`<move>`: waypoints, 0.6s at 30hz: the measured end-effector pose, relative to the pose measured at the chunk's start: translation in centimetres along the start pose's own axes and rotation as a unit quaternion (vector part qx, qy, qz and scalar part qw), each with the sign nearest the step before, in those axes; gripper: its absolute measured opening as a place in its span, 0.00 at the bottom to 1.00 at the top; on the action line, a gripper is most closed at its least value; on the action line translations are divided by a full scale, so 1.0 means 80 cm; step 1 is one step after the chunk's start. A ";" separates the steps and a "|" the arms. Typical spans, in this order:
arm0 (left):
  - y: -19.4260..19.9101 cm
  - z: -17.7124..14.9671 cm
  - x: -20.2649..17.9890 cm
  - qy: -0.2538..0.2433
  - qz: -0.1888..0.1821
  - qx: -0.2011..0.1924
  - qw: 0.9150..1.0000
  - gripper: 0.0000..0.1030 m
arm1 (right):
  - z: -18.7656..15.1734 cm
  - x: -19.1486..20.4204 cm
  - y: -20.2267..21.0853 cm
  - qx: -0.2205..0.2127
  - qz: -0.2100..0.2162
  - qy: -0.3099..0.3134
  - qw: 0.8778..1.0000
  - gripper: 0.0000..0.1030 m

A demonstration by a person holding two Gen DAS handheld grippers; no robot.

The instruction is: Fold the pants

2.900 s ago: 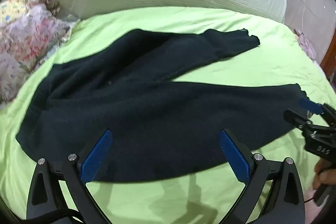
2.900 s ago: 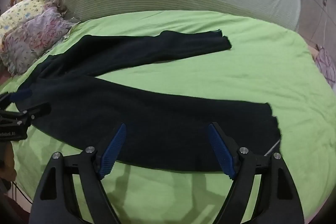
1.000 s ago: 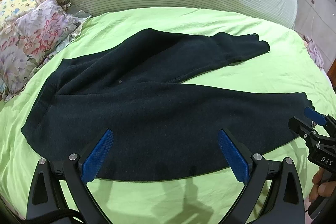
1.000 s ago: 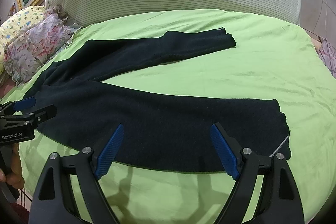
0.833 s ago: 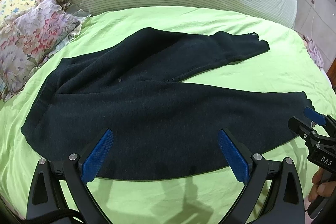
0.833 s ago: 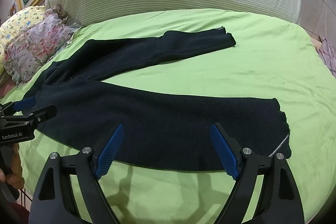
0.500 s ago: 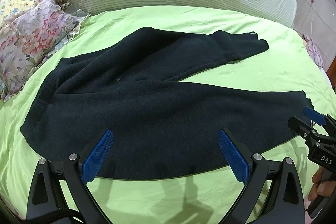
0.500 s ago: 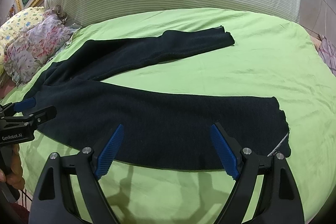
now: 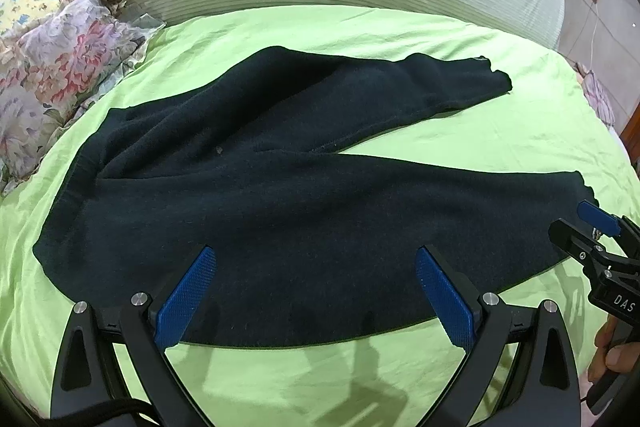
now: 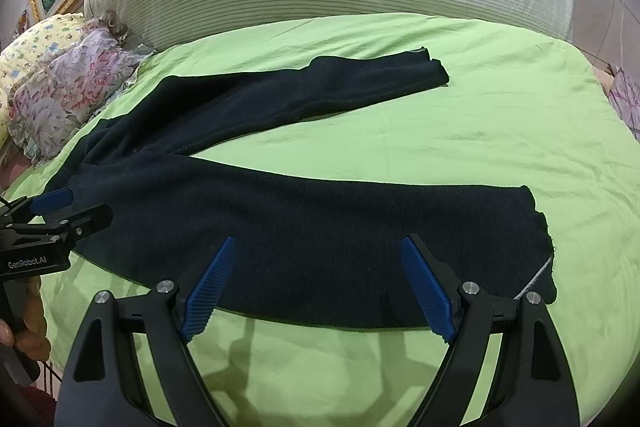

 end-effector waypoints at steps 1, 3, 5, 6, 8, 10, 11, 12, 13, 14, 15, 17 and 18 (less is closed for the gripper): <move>-0.001 0.000 0.001 0.000 0.000 0.001 1.000 0.97 | 0.001 0.000 -0.001 0.001 0.000 0.000 1.000 0.82; -0.003 0.001 0.001 0.000 0.000 0.003 1.000 0.97 | 0.002 0.002 -0.002 0.002 0.002 0.000 1.000 0.82; -0.004 0.002 0.002 0.000 -0.001 0.004 1.000 0.97 | 0.003 0.002 -0.003 0.003 0.004 0.000 1.000 0.82; -0.006 0.003 0.002 0.000 0.000 0.005 1.000 0.97 | 0.004 0.002 -0.004 0.004 0.005 0.000 1.000 0.82; -0.007 0.003 0.002 0.000 -0.002 0.006 1.000 0.97 | 0.006 0.001 -0.005 0.004 0.007 0.000 1.000 0.82; -0.008 0.004 0.001 -0.002 -0.003 0.007 1.000 0.97 | 0.007 0.000 -0.007 0.006 0.007 -0.003 1.000 0.82; -0.008 0.004 0.000 -0.003 -0.003 0.008 1.000 0.97 | 0.009 -0.001 -0.008 0.006 0.007 -0.004 1.000 0.82; -0.009 0.005 -0.001 -0.004 -0.003 0.008 1.000 0.97 | 0.010 -0.002 -0.008 0.006 0.006 -0.007 1.000 0.82; -0.010 0.006 -0.002 -0.005 -0.004 0.010 1.000 0.97 | 0.012 -0.003 -0.008 0.005 0.005 -0.010 1.000 0.82; -0.011 0.006 -0.002 -0.005 -0.005 0.012 1.000 0.97 | 0.015 -0.005 -0.008 0.004 0.004 -0.012 1.000 0.82; -0.012 0.008 -0.003 -0.006 -0.008 0.016 1.000 0.97 | 0.018 -0.006 -0.009 0.003 0.004 -0.014 1.000 0.82; -0.014 0.011 -0.003 -0.007 -0.011 0.022 1.000 0.97 | 0.026 -0.010 -0.011 0.003 0.005 -0.017 1.000 0.82; -0.015 0.014 -0.002 -0.007 -0.012 0.024 1.000 0.97 | 0.030 -0.013 -0.012 0.002 0.004 -0.020 1.000 0.82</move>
Point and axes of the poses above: each gripper's, at about its wrist camera, not at the fingertips, and y roughly against the way its jaws point, x to its left, z to its top, the point moved 5 cm from there along -y, roughly the way its jaws point, and after that the axes turned 3 degrees about -x, right-handed, at the moved point
